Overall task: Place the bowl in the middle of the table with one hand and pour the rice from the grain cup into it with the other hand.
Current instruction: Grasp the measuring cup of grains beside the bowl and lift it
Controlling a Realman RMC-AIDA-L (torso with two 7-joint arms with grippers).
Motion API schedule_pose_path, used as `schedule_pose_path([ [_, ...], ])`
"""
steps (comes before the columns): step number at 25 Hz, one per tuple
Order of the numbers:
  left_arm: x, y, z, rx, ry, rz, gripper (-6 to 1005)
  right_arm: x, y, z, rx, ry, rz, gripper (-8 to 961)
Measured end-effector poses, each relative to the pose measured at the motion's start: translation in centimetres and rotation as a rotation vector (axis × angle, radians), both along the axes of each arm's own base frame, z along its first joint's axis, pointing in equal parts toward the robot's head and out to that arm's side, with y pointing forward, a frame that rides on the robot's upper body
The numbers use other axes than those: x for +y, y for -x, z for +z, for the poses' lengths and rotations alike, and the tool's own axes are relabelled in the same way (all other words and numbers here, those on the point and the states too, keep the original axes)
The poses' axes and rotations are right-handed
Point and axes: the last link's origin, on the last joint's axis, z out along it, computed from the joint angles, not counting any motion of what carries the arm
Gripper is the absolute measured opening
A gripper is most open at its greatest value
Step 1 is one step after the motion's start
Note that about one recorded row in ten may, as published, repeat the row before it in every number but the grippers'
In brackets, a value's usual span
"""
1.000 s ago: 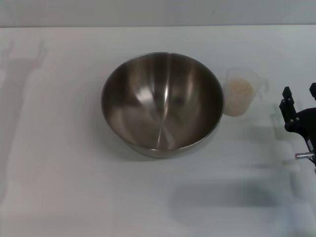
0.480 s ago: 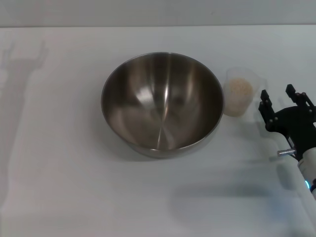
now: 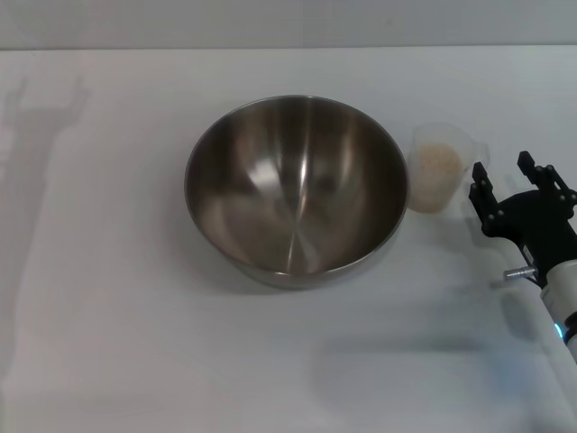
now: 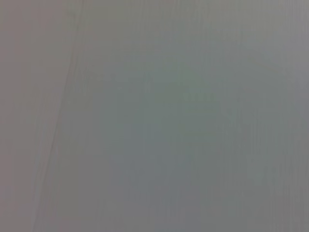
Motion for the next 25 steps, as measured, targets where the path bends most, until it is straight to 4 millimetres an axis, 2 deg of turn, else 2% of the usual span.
schedule_pose_path([
  [25, -0.5, 0.2, 0.2, -0.007, -0.014, -0.011, 840, 1.4, 0.0, 0.2, -0.03, 0.012, 0.001, 574],
])
